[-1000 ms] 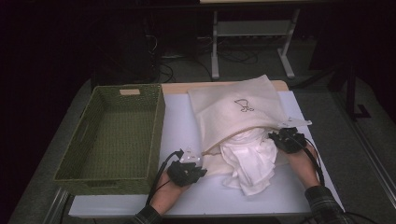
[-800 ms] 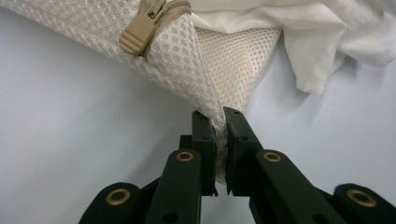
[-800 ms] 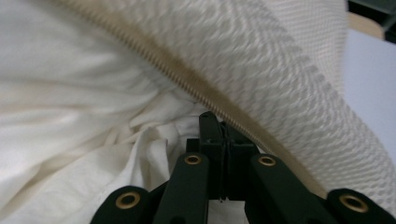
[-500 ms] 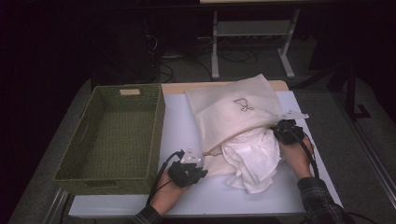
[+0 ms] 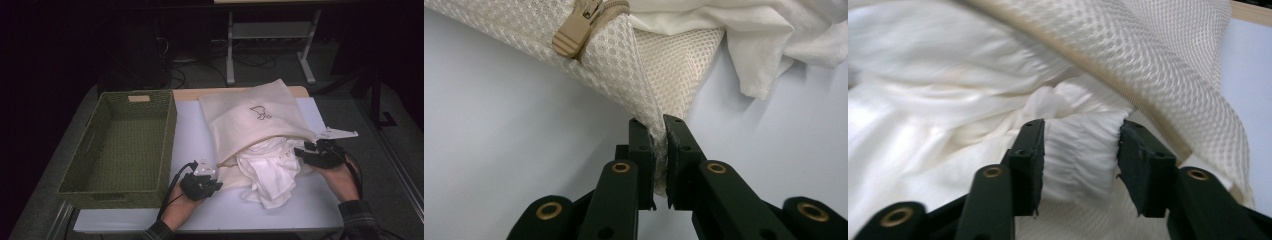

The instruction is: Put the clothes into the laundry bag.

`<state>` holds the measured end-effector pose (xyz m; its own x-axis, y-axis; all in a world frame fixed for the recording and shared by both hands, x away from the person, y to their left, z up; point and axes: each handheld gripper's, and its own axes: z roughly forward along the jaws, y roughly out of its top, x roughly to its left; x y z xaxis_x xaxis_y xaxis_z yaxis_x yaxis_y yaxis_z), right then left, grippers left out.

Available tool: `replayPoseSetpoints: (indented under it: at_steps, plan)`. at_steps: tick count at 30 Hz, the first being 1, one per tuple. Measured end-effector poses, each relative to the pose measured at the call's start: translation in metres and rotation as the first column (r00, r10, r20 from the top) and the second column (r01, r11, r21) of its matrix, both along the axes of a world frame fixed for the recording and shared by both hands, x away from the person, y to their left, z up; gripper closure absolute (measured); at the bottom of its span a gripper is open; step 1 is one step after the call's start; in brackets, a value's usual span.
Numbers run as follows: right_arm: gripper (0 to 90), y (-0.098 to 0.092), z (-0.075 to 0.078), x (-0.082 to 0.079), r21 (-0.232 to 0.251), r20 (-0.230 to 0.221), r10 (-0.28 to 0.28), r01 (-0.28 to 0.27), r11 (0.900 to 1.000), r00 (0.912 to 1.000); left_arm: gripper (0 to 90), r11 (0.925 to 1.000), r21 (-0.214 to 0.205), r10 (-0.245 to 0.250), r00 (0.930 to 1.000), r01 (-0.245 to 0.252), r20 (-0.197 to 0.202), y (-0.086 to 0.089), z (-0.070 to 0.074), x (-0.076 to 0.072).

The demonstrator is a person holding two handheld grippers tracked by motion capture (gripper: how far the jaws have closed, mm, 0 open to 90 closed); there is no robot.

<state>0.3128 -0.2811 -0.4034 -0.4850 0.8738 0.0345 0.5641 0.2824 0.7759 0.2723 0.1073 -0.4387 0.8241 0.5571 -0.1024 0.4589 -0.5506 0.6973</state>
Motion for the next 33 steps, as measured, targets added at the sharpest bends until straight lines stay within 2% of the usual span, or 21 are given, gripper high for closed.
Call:
replayPoseSetpoints:
  at_steps: [4,7,10,16,19,21,24,26,27,29,31,33]
  plan:
    - [45.7,-0.003,0.006,-0.021,0.029,0.012,0.031,-0.031,0.9991,0.9995,83.1,1.0,-0.001,0.0,1.0,0.0,0.0,0.0,0.0,0.0]
    - [42.2,0.003,0.007,-0.037,0.051,0.0,0.084,-0.084,0.9951,0.9964,83.1,1.0,0.001,-0.001,1.0,0.001,0.0,0.0,0.0,0.0]
    - [39.3,0.013,0.002,-0.051,0.074,-0.023,0.145,-0.143,0.9869,0.9892,83.1,1.0,0.002,0.0,1.0,0.0,0.001,0.0,0.0,0.0]
    - [34.0,0.04,-0.006,-0.067,0.077,-0.055,0.257,-0.253,0.9644,0.9648,83.3,0.9999,-0.003,0.015,0.9999,-0.015,-0.002,0.0,0.0,-0.001]
    - [31.6,0.053,-0.008,-0.07,0.097,-0.068,0.307,-0.3,0.9491,0.9494,83.3,0.9999,-0.006,0.016,0.9999,-0.016,-0.003,0.0,0.0,-0.001]
    - [30.8,0.062,-0.01,-0.072,0.091,-0.075,0.336,-0.33,0.9398,0.9387,83.3,0.9998,-0.009,0.018,0.9998,-0.018,-0.003,0.0,0.0,-0.001]
    - [30.4,0.073,-0.016,-0.071,0.065,-0.095,0.358,-0.353,0.9334,0.929,83.2,0.9998,-0.009,0.018,0.9998,-0.018,-0.004,0.0,-0.001,-0.001]
    - [31.3,0.078,-0.021,-0.07,0.036,-0.113,0.352,-0.351,0.9358,0.9291,83.2,0.9998,-0.006,0.017,0.9998,-0.017,-0.004,0.0,0.0,-0.002]
    - [34.9,0.079,-0.024,-0.068,0.019,-0.116,0.348,-0.348,0.9374,0.9304,83.2,0.9998,-0.006,0.017,0.9999,-0.017,-0.004,0.0,0.0,-0.002]
    - [48.3,0.078,-0.028,-0.066,-0.001,-0.113,0.33,-0.333,0.943,0.9371,83.2,0.9998,-0.006,0.016,0.9999,-0.016,-0.004,0.0,0.0,-0.001]
    - [62.5,0.076,-0.027,-0.063,0.005,-0.107,0.313,-0.314,0.9493,0.9437,83.2,0.9998,-0.007,0.017,0.9998,-0.017,-0.003,0.0,0.0,-0.002]
    - [70.2,0.074,-0.025,-0.061,-0.002,-0.086,0.299,-0.301,0.9538,0.9503,83.2,0.9998,-0.007,0.017,0.9998,-0.017,-0.003,0.0,0.0,-0.002]
